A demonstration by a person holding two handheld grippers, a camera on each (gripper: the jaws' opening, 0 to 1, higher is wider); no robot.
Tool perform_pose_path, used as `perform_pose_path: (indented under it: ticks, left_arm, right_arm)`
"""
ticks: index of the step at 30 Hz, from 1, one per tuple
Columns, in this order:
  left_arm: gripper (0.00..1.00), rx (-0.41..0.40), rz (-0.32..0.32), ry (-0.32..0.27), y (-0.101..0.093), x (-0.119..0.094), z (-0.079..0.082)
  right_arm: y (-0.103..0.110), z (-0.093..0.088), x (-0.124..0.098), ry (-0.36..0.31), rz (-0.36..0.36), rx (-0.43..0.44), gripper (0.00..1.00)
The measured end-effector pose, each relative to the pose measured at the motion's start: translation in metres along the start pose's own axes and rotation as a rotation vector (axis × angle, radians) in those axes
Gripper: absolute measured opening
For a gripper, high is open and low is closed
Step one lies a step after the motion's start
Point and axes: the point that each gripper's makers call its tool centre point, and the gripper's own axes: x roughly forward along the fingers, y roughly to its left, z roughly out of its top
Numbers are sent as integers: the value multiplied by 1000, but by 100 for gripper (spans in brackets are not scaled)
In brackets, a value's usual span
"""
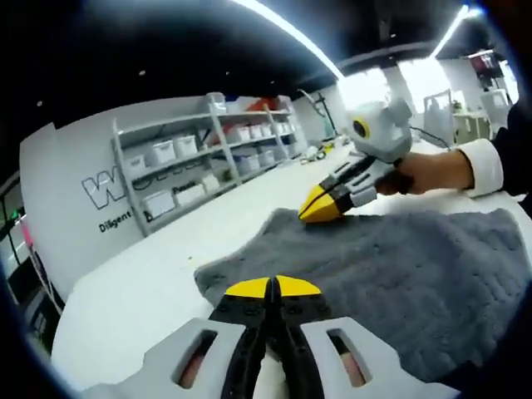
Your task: Open the folded towel by lifting each exposed corner and separating the folded layers until the towel lies flat within the target outline without major curled edges
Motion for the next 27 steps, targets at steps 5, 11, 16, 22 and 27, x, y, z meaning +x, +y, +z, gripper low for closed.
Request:
perform_pose_path:
  ticks: [5, 11, 16, 22, 27]
  left_arm:
    - [1, 21, 7, 75, 0, 1, -15]
    - [1, 59, 7, 108, -2, 2, -23]
    - [6, 54, 10, 80, 1, -1, -18]
    - [18, -44, 6, 12, 8, -4, -7]
    - [26, -46, 1, -4, 8, -7, -2]
  right_arm:
    - [6, -12, 5, 57, 11, -20, 0]
    - [2, -13, 1, 44, 21, 21, 0]
    - [14, 12, -11, -56, 84, 54, 0]
    - [27, 37, -30, -149, 101, 12, 5]
    - [40, 46, -39, -169, 137, 20, 14]
